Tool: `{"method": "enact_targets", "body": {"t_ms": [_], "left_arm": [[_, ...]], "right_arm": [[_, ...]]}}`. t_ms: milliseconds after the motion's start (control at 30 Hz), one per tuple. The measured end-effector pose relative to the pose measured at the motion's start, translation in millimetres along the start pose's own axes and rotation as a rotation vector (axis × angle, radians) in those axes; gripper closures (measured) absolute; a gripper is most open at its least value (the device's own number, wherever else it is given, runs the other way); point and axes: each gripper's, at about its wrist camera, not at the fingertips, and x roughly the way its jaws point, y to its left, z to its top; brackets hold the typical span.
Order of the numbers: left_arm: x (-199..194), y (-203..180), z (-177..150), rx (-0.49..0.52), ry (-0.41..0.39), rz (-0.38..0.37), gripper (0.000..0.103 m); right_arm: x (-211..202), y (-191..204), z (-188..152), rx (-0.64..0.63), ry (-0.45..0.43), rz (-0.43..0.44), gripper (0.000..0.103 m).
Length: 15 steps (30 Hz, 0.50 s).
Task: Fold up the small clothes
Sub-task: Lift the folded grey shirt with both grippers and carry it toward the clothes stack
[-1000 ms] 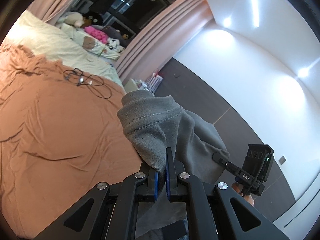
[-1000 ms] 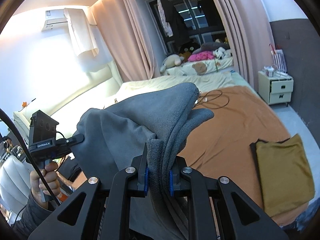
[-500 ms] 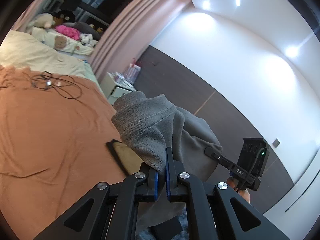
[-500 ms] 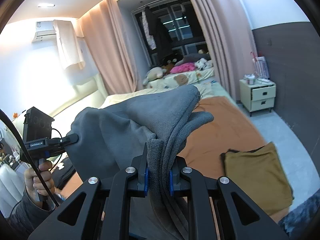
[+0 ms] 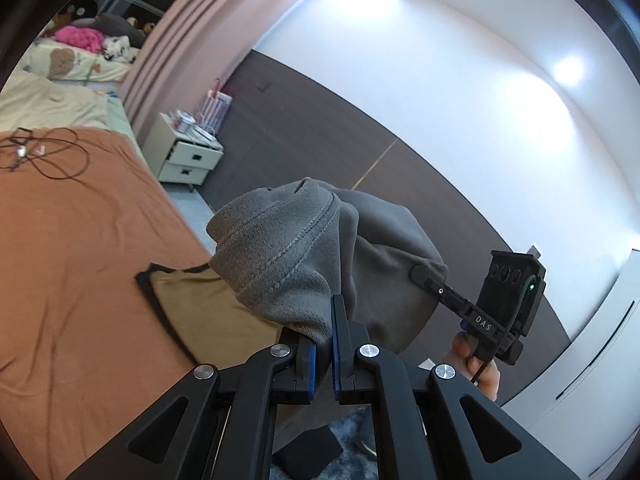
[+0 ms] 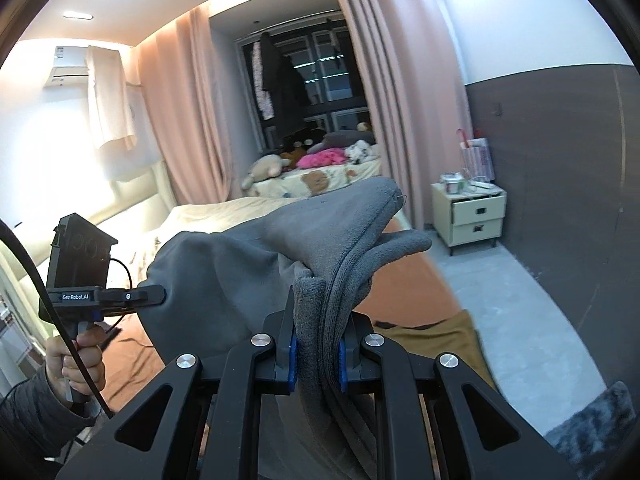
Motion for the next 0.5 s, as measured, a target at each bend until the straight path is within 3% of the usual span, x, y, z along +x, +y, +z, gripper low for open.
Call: {"method": "enact_targets", "body": {"t_ms": [500], "left_arm": [[82,-1,-13,-0.052,0.088,-0.074,0.098]], "right_arm": [[-4,32,4,-0.006,0.04,-0.148,0.092]]}}
